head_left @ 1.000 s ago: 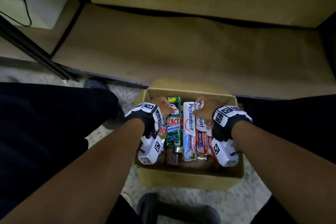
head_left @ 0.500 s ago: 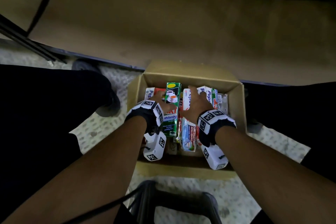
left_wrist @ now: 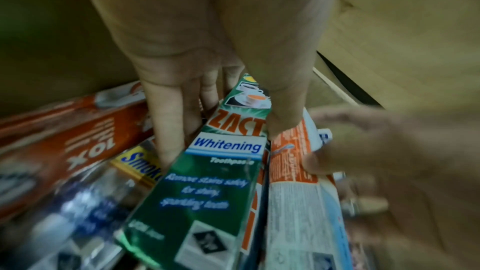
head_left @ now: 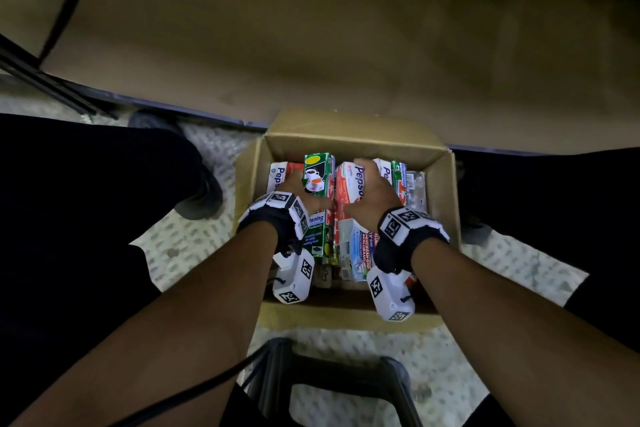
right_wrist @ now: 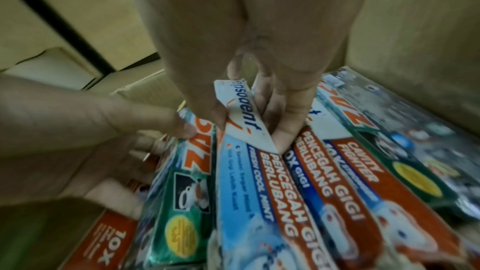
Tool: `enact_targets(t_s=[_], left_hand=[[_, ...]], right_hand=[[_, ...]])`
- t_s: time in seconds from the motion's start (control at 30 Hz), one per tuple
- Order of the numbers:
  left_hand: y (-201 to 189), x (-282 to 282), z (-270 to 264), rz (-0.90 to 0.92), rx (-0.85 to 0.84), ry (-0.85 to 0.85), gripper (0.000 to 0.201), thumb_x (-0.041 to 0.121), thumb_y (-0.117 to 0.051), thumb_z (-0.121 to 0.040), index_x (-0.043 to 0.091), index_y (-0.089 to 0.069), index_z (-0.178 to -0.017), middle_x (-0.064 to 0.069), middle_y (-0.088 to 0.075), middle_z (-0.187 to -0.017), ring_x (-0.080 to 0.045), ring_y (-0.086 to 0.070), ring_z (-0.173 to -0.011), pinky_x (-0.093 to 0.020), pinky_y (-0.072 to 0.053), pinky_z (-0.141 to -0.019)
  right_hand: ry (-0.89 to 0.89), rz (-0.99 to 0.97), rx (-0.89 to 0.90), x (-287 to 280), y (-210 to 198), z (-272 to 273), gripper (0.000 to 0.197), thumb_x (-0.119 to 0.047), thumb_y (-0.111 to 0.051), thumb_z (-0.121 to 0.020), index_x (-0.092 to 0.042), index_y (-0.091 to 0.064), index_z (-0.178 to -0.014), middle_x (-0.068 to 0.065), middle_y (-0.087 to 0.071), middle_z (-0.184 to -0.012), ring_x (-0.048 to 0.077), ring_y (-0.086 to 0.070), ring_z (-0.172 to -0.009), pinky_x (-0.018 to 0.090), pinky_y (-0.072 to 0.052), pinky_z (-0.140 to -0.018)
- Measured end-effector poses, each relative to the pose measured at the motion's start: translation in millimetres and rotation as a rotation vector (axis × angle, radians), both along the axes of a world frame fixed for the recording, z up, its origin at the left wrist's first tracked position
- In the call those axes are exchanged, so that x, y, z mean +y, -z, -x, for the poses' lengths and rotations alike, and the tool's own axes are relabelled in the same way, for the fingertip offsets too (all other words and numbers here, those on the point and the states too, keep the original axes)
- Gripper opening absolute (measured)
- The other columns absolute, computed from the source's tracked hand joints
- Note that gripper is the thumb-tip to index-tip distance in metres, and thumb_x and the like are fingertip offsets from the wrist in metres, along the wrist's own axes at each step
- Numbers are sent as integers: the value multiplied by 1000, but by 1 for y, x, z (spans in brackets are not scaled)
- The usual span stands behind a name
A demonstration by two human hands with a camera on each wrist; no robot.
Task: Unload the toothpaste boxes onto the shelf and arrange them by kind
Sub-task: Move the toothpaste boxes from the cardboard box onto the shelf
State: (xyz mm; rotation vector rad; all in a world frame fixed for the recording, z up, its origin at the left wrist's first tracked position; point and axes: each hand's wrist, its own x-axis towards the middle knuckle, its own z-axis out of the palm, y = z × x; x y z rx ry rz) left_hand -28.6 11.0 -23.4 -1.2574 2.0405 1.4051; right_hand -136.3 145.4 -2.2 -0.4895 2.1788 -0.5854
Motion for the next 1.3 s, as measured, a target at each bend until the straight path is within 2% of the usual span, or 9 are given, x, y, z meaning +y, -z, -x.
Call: enact_targets(t_s=[0.07,0.17,0.37,0.5,0.63,0.83,0.93,1.17,1.3], left_hand=[[5,0,-5,-37,-29,-77,62,41,-80,-65,36,-49,-118,6,-65,-113,-18,-65,-94,-35,-53,-86],[5,1,-10,-57,-23,-145,77,39,-82,-67,29,-44,-134,1,-57,-115,-23,-61,-98,-38,-53,-89],[3,3,-14,-76,-14,-210,75,38,-84,-66,34,-45,-130,1,-60,-111,-23,-65,-95,-43,-56,-87],[0,6,-18,-64,-11,-238,66,40,-86,-58,41,-47,-111,1,-67,-103,-23,-69,-86,-46,-59,-79],[-6,7,-18,-72,-20,-214,64,42,-85,-56,44,-46,-107,0,-67,-98,-24,-70,-82,-45,-59,-77],[-23,12,-20,-38,26,-202,60,44,-83,-59,42,-47,-108,1,-66,-98,-21,-69,-83,-43,-59,-79],[-36,14,-19,-40,38,-212,62,49,-81,-49,47,-49,-101,2,-69,-96,-23,-71,-79,-46,-60,-73],[-70,16,-16,27,101,-194,78,59,-78,-38,45,-47,-108,1,-68,-99,-25,-71,-80,-44,-60,-70],[-107,23,-18,49,187,-185,72,50,-81,-51,36,-50,-115,3,-67,-101,-23,-70,-83,-44,-59,-77]], right_hand=[[55,3,-30,5,-2,2,83,-12,-74,-76,-31,-30,-144,11,-64,-118,24,-64,-91,28,-52,-68],[93,-27,-15,7,-2,-1,77,-23,-77,-75,-24,-36,-140,9,-66,-112,23,-66,-93,34,-57,-80],[30,-56,75,2,5,-27,99,-45,-82,-68,-17,-28,-146,4,-56,-130,24,-58,-116,40,-51,-95],[75,-74,70,-2,5,-26,92,-38,-83,-68,-18,-33,-142,5,-61,-122,24,-62,-106,38,-55,-86],[132,-88,-24,3,-1,-15,78,-20,-76,-75,-22,-36,-141,4,-61,-115,20,-62,-83,23,-48,-57],[186,-46,-97,11,-13,-12,78,-16,-76,-75,-28,-40,-143,1,-57,-125,22,-64,-93,41,-59,-79],[213,-9,-97,14,-24,-9,81,-16,-77,-72,-29,-42,-143,3,-60,-125,21,-65,-97,41,-60,-79],[260,77,-70,28,-65,-5,76,-12,-77,-70,-33,-47,-136,5,-71,-108,14,-66,-77,39,-61,-74],[278,131,-34,40,-92,-7,70,-8,-78,-71,-30,-52,-132,0,-73,-96,12,-70,-73,36,-62,-69]])
